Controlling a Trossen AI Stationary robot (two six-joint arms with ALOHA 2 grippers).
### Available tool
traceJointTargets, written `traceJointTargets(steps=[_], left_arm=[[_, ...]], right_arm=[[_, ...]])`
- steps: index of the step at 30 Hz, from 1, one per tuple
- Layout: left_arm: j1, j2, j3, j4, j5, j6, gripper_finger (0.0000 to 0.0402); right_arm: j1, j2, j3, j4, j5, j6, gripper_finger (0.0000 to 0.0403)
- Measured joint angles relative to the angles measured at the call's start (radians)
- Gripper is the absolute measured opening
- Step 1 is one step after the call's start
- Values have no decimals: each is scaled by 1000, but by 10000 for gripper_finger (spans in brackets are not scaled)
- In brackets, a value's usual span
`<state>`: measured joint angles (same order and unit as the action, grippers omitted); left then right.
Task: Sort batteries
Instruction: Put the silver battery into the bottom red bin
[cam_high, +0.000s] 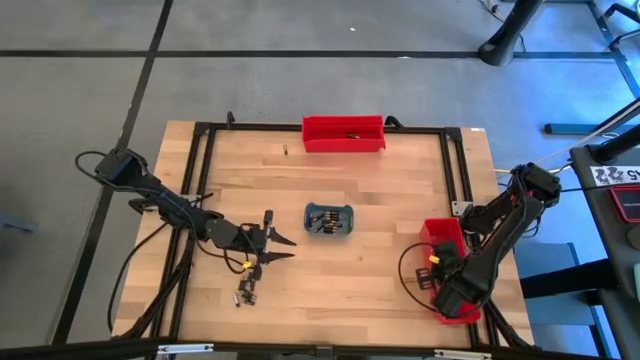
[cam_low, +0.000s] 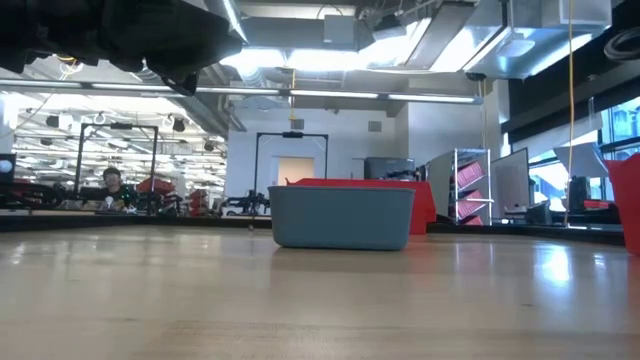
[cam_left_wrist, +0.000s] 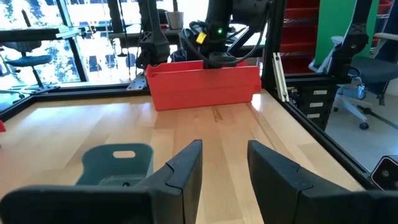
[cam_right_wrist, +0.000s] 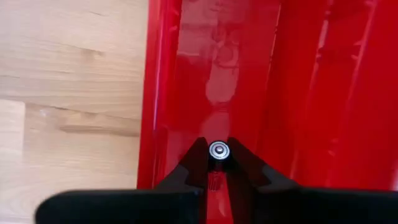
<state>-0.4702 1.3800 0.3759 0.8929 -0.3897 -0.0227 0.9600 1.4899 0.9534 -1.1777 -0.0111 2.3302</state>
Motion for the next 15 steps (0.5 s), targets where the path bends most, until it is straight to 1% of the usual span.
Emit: traceJointTargets(steps=[2,5,10,15], left_arm=[[0,0,0,1,0,0,117],[0,0,0,1,0,0,117],[0,0,0,0,0,0,117],[2,0,0,3,-4,2,117]], right_arm=[[0,0,-7,7,0,1,31],[2,0,-17,-12,-7,-8,48],[2,0,-17,-52,-27,-14,94],[2,-10,-17,-58,-28,-78,135]])
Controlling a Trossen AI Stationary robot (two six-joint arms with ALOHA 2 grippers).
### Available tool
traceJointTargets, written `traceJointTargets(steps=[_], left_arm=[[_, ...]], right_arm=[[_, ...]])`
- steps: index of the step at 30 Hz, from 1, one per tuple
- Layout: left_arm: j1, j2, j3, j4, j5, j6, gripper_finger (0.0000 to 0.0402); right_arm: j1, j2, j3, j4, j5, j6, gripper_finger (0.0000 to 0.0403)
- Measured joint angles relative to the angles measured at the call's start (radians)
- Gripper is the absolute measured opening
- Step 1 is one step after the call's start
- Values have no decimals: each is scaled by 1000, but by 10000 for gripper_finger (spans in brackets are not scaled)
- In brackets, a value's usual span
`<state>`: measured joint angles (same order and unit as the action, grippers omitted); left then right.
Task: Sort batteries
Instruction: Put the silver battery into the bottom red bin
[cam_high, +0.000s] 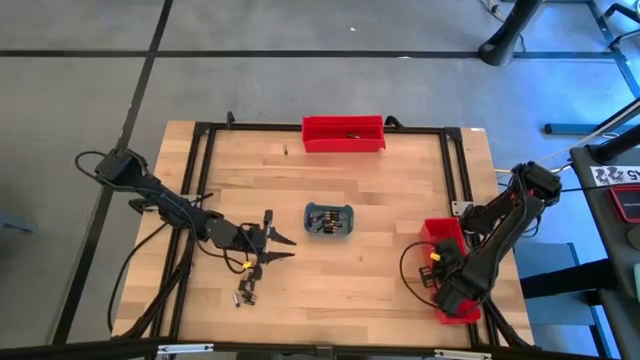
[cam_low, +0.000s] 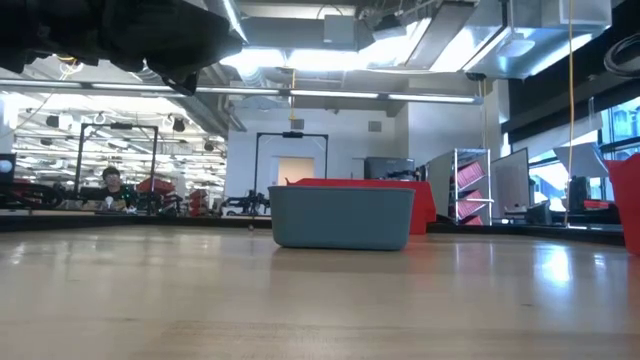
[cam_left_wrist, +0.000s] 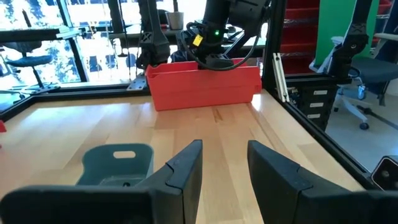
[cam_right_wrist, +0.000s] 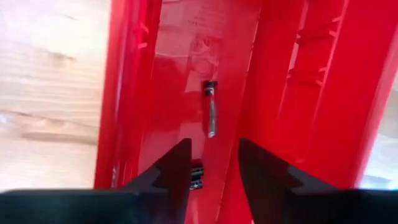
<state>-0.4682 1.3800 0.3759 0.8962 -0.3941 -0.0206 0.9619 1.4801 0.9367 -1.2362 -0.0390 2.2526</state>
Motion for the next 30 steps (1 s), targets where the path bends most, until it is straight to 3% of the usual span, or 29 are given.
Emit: traceJointTargets(steps=[2,6,10,13,15,17,21,26,28,30], left_arm=[[7,0,0,26,-86,-17,117],[58,-19,0,51,-454,-173,117],[209,-49,32,-151,-503,-247,117],[382,-39,99,-488,-453,-364,117],[519,-28,153,-683,-343,-435,117],[661,-5,191,-775,-240,-467,118],[889,72,206,-733,-72,-439,134],[1037,218,207,-547,89,-446,183],[1066,261,217,-513,117,-453,207],[1083,299,241,-515,117,-455,227]], right_arm=[[0,-17,12,-40,-6,-5,146],[0,-50,110,-192,70,-15,150],[0,-58,266,-338,256,-68,150],[-1,-62,350,-321,512,-193,150],[0,-58,386,-282,728,-295,150],[0,-54,394,-217,915,-405,150],[0,-29,394,-78,1143,-624,150],[0,56,394,19,1369,-785,150],[-10,87,394,24,1424,-811,150],[-15,107,394,24,1406,-820,150]])
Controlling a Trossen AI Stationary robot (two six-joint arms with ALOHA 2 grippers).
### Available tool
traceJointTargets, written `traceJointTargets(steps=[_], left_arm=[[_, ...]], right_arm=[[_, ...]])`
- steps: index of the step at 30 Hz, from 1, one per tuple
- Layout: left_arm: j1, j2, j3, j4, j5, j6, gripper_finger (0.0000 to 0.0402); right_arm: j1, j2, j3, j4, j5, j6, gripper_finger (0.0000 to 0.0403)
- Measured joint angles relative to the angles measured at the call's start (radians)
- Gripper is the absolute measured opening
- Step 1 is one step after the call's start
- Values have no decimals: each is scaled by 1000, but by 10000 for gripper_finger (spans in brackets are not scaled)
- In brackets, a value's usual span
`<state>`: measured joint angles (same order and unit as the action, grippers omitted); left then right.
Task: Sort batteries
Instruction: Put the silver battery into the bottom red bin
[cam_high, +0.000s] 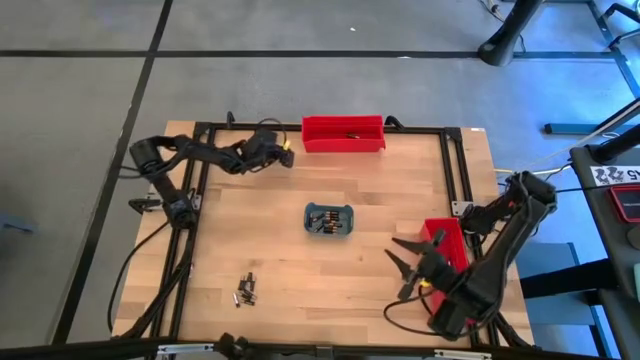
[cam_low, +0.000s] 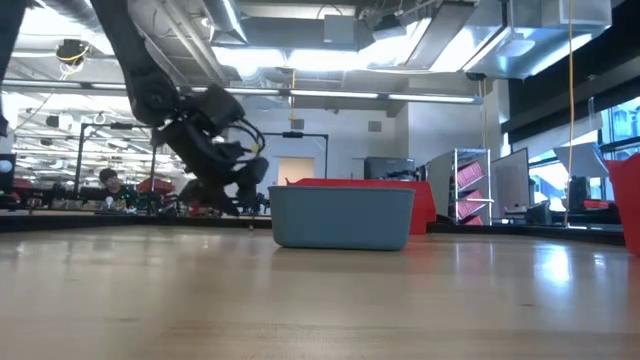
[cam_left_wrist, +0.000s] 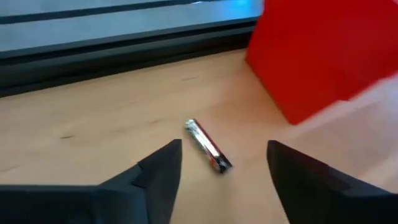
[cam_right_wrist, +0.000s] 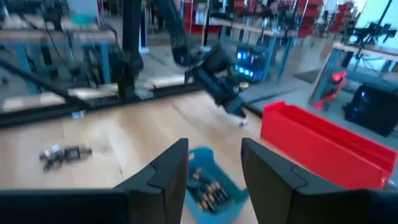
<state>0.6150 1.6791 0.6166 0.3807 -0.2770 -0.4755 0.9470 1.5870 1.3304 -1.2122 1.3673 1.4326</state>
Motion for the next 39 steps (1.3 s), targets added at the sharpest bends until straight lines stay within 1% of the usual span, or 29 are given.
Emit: traceJointTargets(steps=[2,4,6,8,12,14,18,21,25,28,30,32,35,39], left_arm=[[10,36,22,-3,-3,1,240],[14,70,51,-8,-8,11,245],[3,84,93,-65,-43,27,244],[-2,102,136,-107,-73,49,239],[6,145,203,-276,-92,61,219],[7,152,224,-328,-99,57,204],[7,154,226,-348,-92,72,170],[7,154,229,-387,-87,104,136],[11,152,230,-459,-83,167,81],[7,151,230,-500,-86,212,28],[-13,151,230,-519,-105,254,8],[-49,146,230,-544,-152,291,7],[-122,116,223,-625,-228,305,1],[-235,52,216,-765,-245,297,0]], right_arm=[[-1,6,0,8,-48,0,150],[-6,11,0,23,-73,0,150],[-6,15,0,36,-79,0,150],[-5,14,0,39,-79,0,150],[-5,14,0,47,-85,0,150],[-5,14,0,57,-86,0,150],[-5,14,0,64,-90,0,150],[-5,14,0,70,-99,1,150],[-5,14,0,78,-104,1,150],[-5,14,0,95,-107,1,150],[-5,14,0,108,-125,1,150],[-5,17,0,121,-140,2,150],[-5,33,0,132,-150,2,150],[-5,69,0,157,-164,2,150]])
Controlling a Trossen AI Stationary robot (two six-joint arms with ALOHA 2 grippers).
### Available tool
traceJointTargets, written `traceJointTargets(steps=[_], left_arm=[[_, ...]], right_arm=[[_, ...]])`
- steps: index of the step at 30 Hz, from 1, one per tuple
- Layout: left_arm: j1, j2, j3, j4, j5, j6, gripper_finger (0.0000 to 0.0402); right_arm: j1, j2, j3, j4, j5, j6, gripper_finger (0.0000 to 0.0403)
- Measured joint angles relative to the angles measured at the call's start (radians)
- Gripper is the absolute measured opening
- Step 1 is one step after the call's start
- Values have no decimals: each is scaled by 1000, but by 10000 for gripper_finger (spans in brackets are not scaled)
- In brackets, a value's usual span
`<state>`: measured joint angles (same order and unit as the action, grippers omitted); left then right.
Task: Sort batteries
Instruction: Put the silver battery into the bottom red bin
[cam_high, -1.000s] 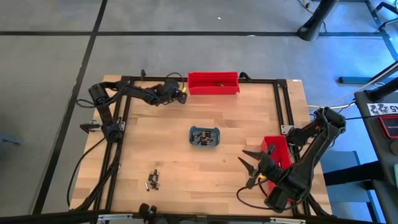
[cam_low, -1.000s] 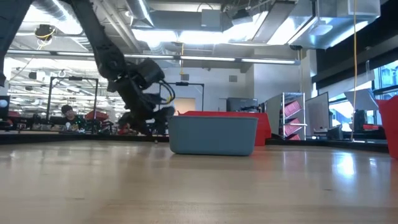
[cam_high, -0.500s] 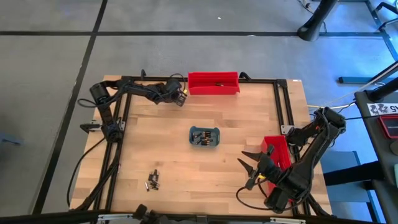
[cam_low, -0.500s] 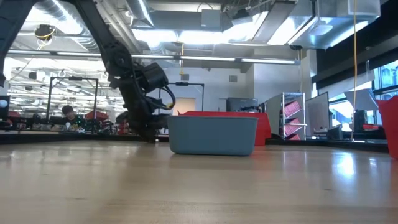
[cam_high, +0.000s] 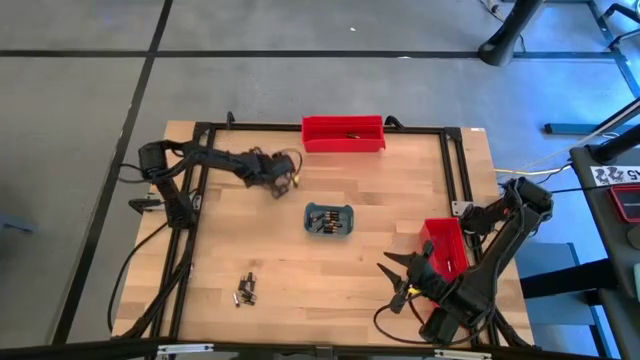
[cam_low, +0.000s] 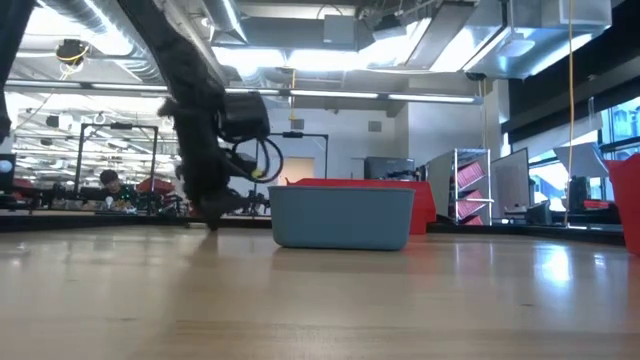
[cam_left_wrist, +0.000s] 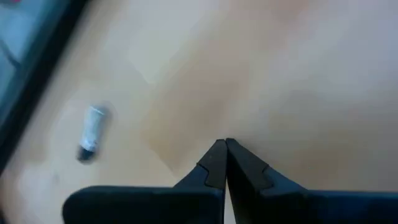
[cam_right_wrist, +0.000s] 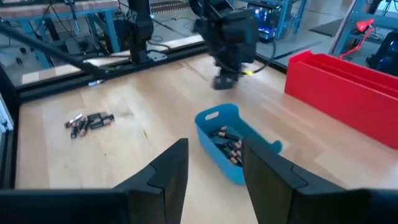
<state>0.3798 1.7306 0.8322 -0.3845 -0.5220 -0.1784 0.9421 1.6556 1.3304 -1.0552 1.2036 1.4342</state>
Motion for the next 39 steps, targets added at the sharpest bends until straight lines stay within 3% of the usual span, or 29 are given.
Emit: traceJointTargets(steps=[5,10,19,23,25,29,34,39], left_arm=[[-82,-76,-1,-119,-88,-49,4],[10,-106,0,-172,-102,-49,25],[334,-103,1,-144,70,115,168],[423,-103,-3,-59,118,198,207],[459,-103,-20,4,197,255,215],[517,-79,-29,71,392,296,207],[514,-69,-28,81,402,285,150],[508,-68,-26,39,413,295,46]], right_arm=[[0,47,0,12,-21,0,150],[0,66,0,15,-22,0,150],[0,66,0,8,-30,-3,150],[0,65,0,7,-30,-4,150],[0,65,0,7,-30,-4,150],[0,66,0,7,-30,-4,150],[0,65,0,7,-30,-5,150],[0,65,0,7,-30,-6,150]])
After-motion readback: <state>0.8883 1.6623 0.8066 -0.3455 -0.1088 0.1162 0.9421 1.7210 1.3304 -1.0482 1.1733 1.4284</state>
